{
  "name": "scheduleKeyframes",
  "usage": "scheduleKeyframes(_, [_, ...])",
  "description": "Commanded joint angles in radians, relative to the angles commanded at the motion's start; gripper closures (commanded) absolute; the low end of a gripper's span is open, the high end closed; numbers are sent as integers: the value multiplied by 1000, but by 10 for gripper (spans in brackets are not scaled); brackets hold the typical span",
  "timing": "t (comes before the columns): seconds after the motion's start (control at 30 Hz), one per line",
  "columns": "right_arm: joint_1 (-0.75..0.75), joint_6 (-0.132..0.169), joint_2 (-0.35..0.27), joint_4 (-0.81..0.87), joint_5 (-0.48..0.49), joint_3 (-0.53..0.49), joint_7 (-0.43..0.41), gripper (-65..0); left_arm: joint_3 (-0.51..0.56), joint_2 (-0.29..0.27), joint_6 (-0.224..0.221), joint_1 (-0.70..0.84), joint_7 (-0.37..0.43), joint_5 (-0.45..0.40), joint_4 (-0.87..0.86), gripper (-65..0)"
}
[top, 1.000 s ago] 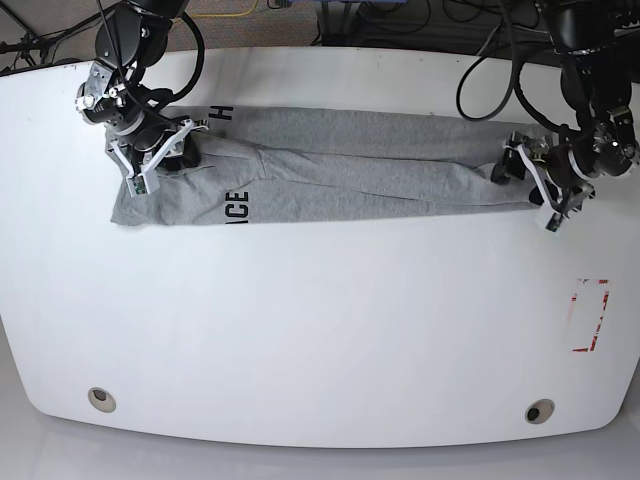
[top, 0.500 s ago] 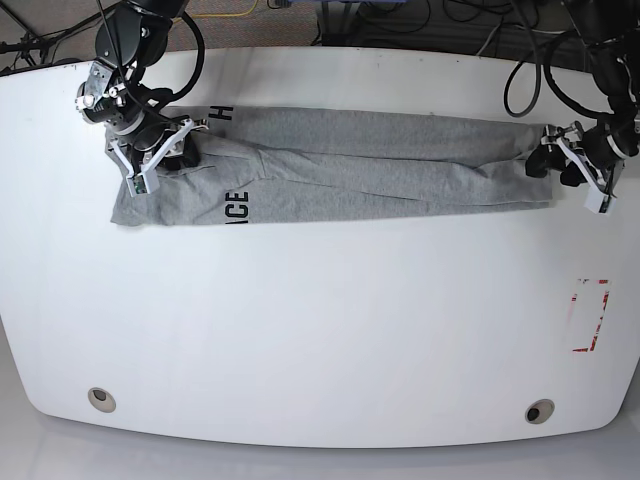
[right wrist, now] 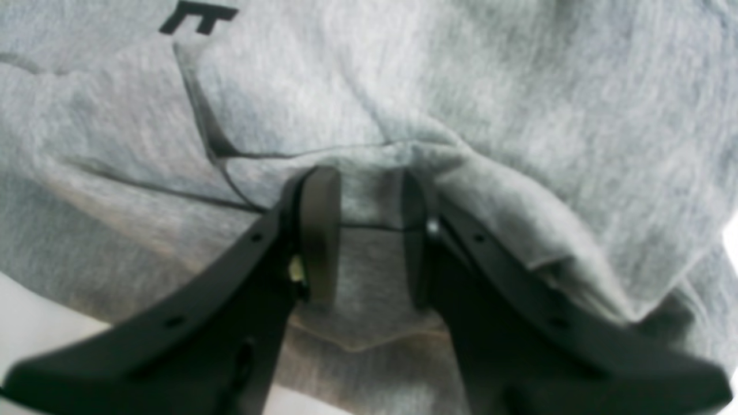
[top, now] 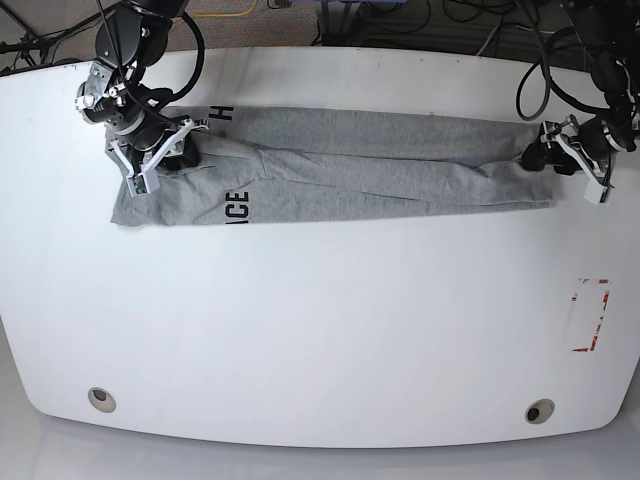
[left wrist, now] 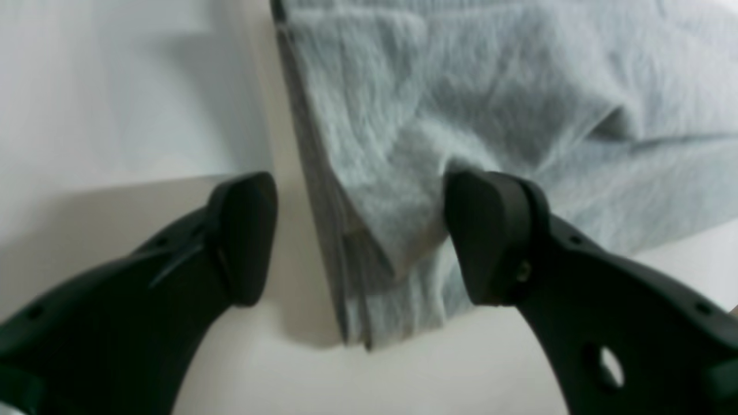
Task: Fold the T-shirt properly
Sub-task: 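Grasp the shirt end with the left gripper, holding with the right, then fold the shirt end with the left gripper toward the right gripper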
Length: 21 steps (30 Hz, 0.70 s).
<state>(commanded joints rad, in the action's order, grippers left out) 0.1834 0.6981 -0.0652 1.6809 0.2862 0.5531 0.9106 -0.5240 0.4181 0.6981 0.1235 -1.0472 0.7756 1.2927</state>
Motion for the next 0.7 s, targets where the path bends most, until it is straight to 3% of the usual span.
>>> scheduleKeyframes(0.2, [0,0,0,0,2,0,0,-182,49,-26,0,0,0,2,3,-443])
scheduleKeyframes(0.27, [0,0,0,0,2,0,0,-182,63,-26,0,0,0,2,3,-381])
scheduleKeyframes(0.4, [0,0,0,0,2,0,0,-182,97,-34,0,0,0,-3,-2,-125])
scheduleKeyframes(0.47, [0,0,0,0,2,0,0,-182,109,-40,0,0,0,-5,2,-47])
scheduleKeyframes(0.7, [0,0,2,0,2,0,0,-182,104,-41,0,8,0,-5,94,-28])
